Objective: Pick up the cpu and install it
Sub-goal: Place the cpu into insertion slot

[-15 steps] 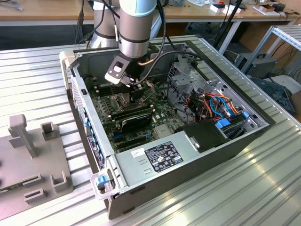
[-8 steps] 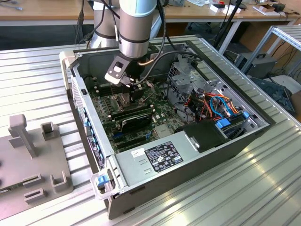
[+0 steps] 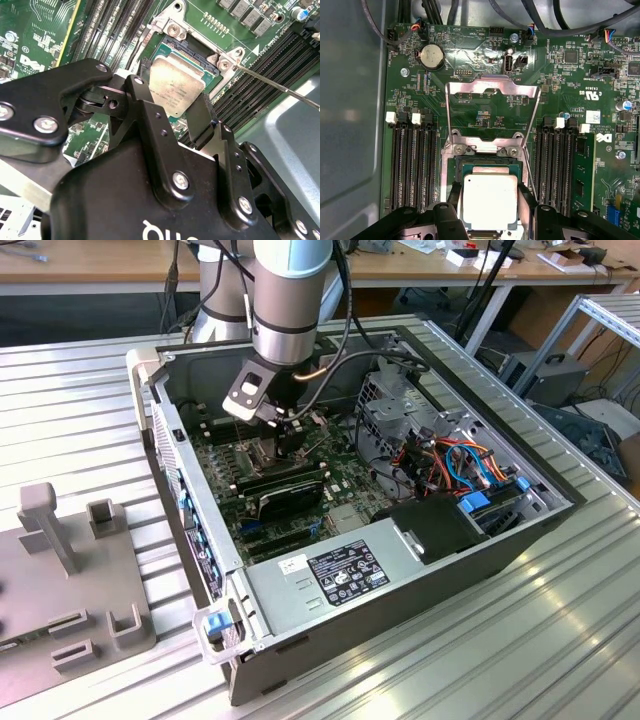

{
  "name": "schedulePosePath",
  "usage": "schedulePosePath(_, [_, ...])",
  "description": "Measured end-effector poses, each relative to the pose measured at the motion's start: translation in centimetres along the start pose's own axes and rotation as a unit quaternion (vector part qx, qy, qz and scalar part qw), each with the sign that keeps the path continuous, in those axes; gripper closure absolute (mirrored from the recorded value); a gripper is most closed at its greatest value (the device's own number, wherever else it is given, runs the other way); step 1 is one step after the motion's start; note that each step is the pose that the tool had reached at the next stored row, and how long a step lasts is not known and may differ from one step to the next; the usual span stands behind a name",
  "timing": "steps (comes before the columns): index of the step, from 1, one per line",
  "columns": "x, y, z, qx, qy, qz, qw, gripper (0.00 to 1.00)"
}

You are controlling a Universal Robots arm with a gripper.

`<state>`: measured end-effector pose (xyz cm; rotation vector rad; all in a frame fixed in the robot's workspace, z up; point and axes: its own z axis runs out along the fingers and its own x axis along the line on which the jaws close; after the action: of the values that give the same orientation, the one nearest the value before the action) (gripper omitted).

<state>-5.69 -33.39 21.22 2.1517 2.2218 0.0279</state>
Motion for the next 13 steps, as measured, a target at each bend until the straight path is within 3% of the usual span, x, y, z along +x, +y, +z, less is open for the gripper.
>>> schedulePosePath(13, [0.03,-0.02,0.35,0.0,0.0,0.0,1.0,0.46])
